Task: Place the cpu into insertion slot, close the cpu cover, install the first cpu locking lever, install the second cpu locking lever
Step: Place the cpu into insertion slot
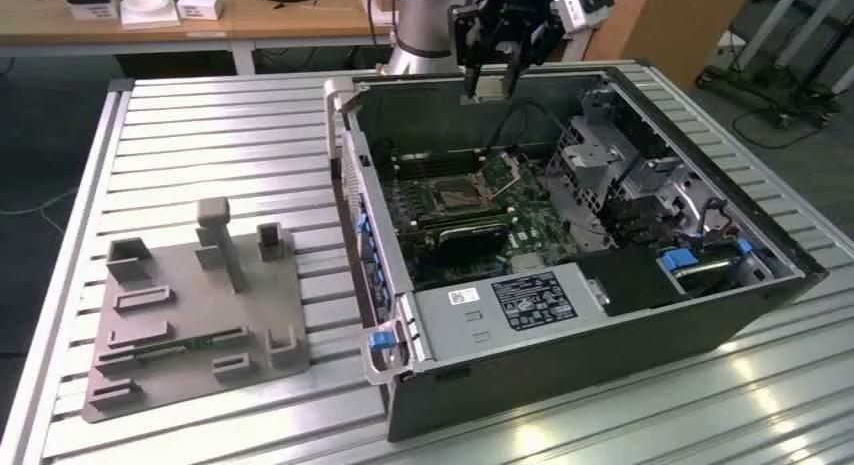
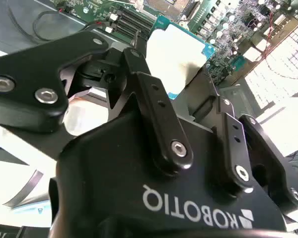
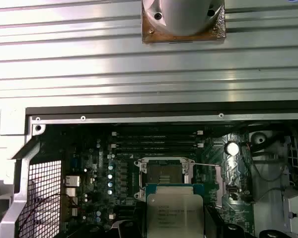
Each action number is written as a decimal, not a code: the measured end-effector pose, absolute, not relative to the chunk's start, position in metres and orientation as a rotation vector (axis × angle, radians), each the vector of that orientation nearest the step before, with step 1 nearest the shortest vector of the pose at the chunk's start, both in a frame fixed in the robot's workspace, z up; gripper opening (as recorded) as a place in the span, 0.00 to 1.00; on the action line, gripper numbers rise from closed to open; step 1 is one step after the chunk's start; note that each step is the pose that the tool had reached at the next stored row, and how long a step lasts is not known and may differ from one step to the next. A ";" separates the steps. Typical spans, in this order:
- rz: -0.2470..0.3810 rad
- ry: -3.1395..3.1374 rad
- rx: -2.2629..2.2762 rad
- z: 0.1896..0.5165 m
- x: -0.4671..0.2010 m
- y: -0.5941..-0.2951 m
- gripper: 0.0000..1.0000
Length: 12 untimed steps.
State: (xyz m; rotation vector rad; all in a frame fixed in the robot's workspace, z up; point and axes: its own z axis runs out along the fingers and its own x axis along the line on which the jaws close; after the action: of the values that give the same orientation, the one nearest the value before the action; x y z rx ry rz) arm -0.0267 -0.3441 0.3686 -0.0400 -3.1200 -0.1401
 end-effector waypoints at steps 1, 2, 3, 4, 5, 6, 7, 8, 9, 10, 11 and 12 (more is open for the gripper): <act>-0.140 -3.120 -0.040 0.369 -0.027 -0.344 0.54; -0.140 -3.120 -0.040 0.369 -0.027 -0.344 0.54; -0.140 -3.120 -0.040 0.369 -0.027 -0.344 0.54; -0.140 -3.120 -0.040 0.369 -0.027 -0.344 0.54; -0.140 -3.120 -0.040 0.369 -0.027 -0.344 0.54; -0.140 -3.120 -0.040 0.369 -0.027 -0.344 0.54; -0.140 -3.120 -0.040 0.369 -0.027 -0.344 0.54; -0.140 -3.120 -0.040 0.369 -0.027 -0.344 0.54; -0.140 -3.120 -0.040 0.369 -0.027 -0.344 0.54; -0.140 -3.120 -0.040 0.369 -0.027 -0.344 0.54; -0.140 -3.120 -0.040 0.369 -0.027 -0.344 0.54; -0.140 -3.120 -0.040 0.369 -0.027 -0.344 0.54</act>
State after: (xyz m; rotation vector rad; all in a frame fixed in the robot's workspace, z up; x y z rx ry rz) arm -0.0267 -0.3441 0.3686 -0.0402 -3.1200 -0.1401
